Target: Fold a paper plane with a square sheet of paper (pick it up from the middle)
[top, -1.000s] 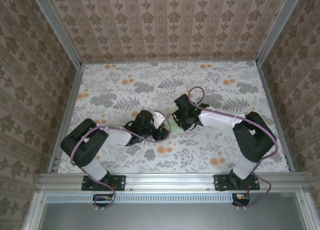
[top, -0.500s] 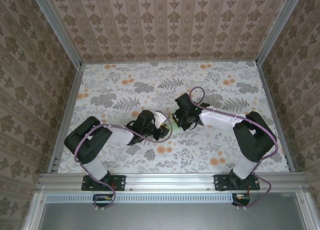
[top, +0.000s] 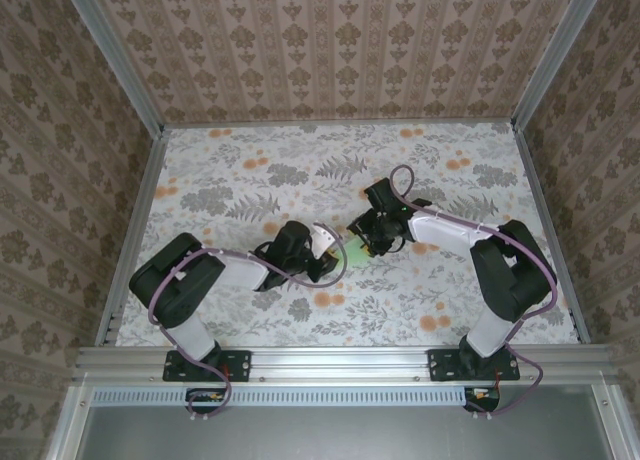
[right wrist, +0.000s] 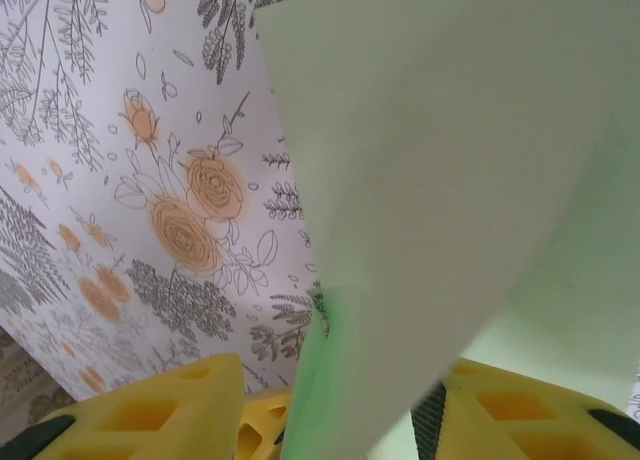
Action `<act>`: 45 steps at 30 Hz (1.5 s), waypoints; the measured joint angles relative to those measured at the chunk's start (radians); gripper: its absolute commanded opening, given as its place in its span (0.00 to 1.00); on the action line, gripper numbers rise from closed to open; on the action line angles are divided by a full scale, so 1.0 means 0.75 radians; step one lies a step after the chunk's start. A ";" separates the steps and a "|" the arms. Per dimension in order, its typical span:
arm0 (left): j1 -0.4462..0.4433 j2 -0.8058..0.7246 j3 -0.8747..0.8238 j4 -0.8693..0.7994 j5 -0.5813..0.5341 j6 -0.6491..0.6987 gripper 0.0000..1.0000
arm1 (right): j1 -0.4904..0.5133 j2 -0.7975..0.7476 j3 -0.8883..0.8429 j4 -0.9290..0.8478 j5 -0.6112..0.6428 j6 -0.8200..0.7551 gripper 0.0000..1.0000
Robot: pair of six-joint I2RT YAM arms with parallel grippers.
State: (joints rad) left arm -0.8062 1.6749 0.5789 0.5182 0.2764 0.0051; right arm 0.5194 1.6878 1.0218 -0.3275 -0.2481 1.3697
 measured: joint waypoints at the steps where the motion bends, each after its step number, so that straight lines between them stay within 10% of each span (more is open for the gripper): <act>1: -0.008 0.000 0.005 -0.012 -0.001 0.011 0.20 | -0.004 0.000 0.000 -0.004 -0.011 -0.016 0.40; 26: -0.103 0.035 0.161 -0.334 -0.053 0.224 0.25 | -0.067 0.063 0.013 -0.207 -0.101 -0.320 0.08; 45: -0.083 0.027 0.172 -0.263 0.050 0.123 0.16 | -0.071 0.162 0.117 -0.225 -0.202 -0.501 0.28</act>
State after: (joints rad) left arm -0.8688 1.6955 0.7078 0.3206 0.3138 0.0971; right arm 0.4660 1.8095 1.1099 -0.4965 -0.3996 0.9939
